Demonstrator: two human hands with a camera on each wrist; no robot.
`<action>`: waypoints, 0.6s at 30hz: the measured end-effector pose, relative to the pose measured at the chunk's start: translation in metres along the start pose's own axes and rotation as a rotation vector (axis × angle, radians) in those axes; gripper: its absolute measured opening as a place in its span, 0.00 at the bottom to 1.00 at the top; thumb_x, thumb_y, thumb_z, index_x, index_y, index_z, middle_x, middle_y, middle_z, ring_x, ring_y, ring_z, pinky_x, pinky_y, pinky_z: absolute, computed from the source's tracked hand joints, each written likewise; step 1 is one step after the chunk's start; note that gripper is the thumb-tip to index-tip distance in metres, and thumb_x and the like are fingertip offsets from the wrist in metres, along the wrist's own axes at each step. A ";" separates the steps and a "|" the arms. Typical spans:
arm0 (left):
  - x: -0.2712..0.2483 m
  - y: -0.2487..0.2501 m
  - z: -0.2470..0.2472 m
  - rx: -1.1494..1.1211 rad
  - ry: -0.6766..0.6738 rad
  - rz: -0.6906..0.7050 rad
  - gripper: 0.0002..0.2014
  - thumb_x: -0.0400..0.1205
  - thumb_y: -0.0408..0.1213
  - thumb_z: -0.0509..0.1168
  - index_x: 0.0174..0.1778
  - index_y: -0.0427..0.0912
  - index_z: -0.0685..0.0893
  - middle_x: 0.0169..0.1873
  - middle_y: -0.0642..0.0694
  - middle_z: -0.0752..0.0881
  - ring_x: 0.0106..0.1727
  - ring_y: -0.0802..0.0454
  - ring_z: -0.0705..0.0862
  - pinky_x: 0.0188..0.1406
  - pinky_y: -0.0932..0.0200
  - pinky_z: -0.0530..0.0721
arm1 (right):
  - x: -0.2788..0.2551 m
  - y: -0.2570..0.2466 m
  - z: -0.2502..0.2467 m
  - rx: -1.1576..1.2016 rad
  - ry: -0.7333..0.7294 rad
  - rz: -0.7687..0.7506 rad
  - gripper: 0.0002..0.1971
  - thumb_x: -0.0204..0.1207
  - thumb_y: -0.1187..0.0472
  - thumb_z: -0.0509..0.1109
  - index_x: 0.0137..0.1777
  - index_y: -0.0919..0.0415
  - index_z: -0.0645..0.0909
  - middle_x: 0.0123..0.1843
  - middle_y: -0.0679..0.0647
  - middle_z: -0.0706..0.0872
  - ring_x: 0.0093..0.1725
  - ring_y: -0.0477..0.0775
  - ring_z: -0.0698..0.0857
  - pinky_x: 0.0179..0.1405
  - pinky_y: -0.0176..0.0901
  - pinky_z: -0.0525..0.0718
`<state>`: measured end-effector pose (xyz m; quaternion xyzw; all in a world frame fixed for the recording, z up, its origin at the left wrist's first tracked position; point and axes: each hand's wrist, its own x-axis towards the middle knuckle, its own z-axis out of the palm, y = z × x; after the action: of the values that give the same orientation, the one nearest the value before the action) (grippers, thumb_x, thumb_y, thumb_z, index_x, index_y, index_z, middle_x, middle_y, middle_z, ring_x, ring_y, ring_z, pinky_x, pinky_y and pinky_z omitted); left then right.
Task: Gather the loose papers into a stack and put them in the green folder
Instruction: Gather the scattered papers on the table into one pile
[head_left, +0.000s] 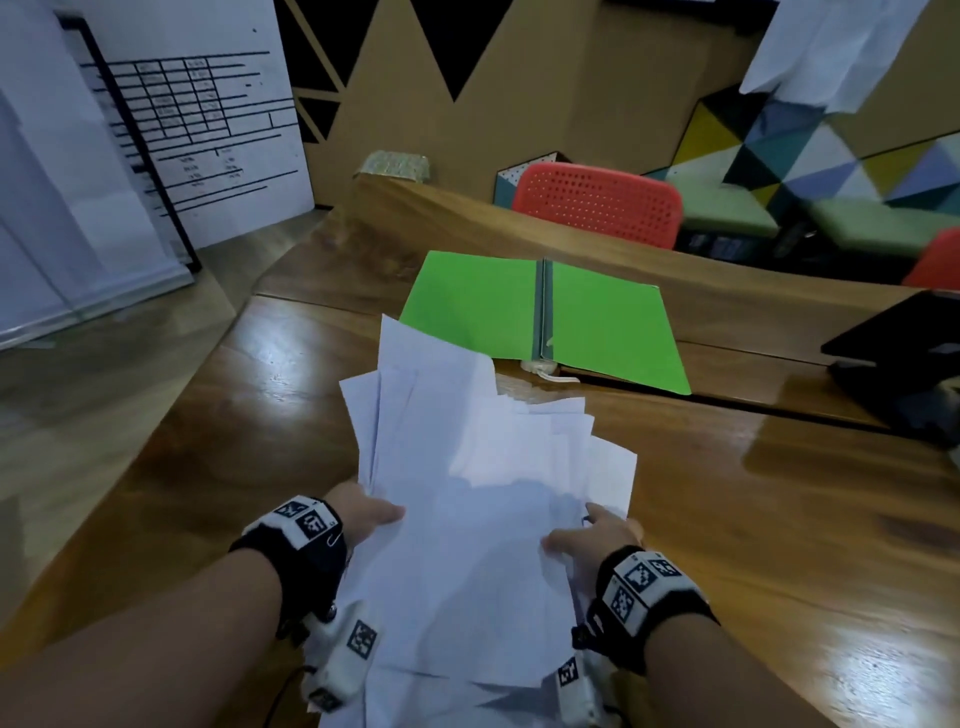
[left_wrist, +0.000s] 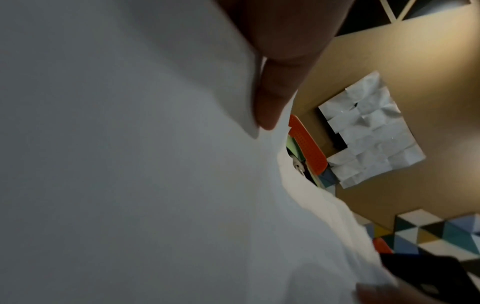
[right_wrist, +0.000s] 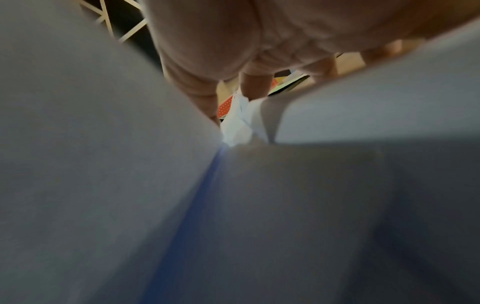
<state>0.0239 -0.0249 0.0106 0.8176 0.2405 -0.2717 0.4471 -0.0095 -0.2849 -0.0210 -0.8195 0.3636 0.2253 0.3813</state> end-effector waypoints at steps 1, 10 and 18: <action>0.002 -0.001 0.001 -0.003 -0.006 0.006 0.22 0.75 0.34 0.72 0.61 0.26 0.80 0.53 0.33 0.85 0.48 0.42 0.82 0.52 0.53 0.80 | 0.004 0.001 0.003 0.035 0.006 -0.012 0.48 0.41 0.45 0.76 0.70 0.41 0.74 0.70 0.52 0.71 0.65 0.62 0.78 0.63 0.58 0.82; 0.010 -0.006 0.004 -0.075 -0.086 0.011 0.21 0.72 0.28 0.73 0.61 0.28 0.80 0.48 0.36 0.85 0.51 0.40 0.84 0.58 0.47 0.82 | -0.012 -0.011 0.007 0.015 0.080 0.032 0.37 0.50 0.47 0.71 0.67 0.40 0.76 0.69 0.52 0.69 0.64 0.63 0.77 0.60 0.57 0.83; 0.017 -0.014 0.005 -0.103 -0.120 0.005 0.23 0.71 0.27 0.74 0.62 0.26 0.80 0.52 0.32 0.86 0.57 0.33 0.85 0.63 0.41 0.81 | -0.005 -0.019 0.004 -0.055 0.052 0.031 0.39 0.47 0.47 0.76 0.65 0.46 0.72 0.66 0.56 0.73 0.59 0.63 0.80 0.53 0.54 0.85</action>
<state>0.0263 -0.0194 -0.0115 0.7764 0.2250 -0.3063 0.5028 0.0012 -0.2711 -0.0119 -0.8297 0.3796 0.2195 0.3454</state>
